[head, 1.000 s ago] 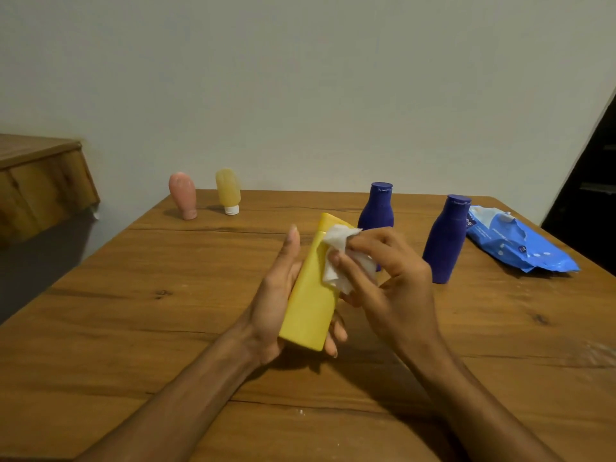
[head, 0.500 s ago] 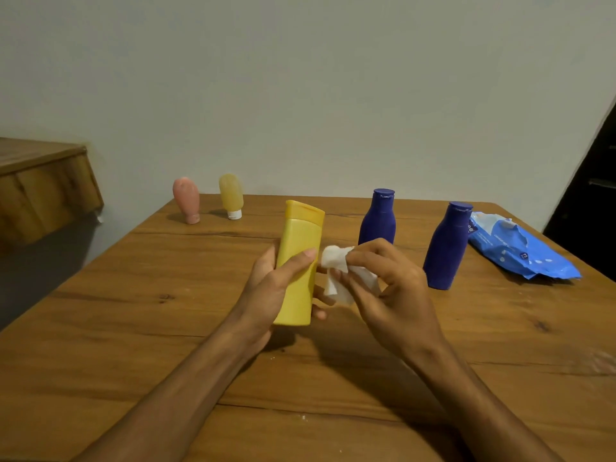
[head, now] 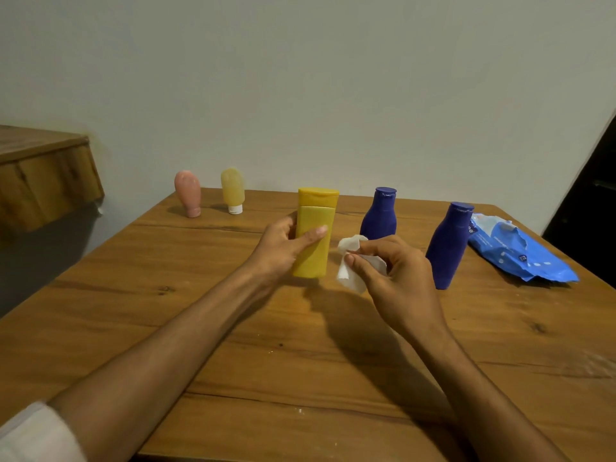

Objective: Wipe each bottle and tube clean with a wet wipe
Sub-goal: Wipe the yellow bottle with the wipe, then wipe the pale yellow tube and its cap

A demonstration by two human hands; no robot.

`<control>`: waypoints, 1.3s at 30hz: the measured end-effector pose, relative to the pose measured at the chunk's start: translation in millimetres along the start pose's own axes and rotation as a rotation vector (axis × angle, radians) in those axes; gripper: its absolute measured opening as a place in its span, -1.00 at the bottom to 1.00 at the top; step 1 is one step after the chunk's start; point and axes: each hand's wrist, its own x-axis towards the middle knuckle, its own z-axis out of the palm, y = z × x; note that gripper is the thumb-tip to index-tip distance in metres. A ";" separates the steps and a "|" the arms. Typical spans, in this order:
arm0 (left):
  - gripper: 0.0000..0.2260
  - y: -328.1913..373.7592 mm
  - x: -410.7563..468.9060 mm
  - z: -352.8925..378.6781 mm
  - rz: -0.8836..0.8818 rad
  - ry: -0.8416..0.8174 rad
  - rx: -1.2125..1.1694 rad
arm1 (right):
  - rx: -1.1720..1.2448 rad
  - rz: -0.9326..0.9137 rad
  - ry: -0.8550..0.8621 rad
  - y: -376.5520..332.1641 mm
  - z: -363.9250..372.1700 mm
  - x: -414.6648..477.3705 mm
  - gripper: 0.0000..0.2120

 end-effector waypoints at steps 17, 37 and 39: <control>-0.61 -24.7 36.7 -9.2 -0.099 -0.193 -0.119 | -0.085 0.176 -0.133 9.1 12.0 20.0 -0.87; -0.33 -28.6 36.5 -17.5 -0.101 -0.183 -0.059 | -0.015 0.169 -0.199 -10.1 29.8 16.5 -0.82; -0.41 -27.0 33.8 -25.5 -0.094 -0.179 -0.040 | 0.019 0.174 -0.201 -13.5 33.6 15.7 -0.81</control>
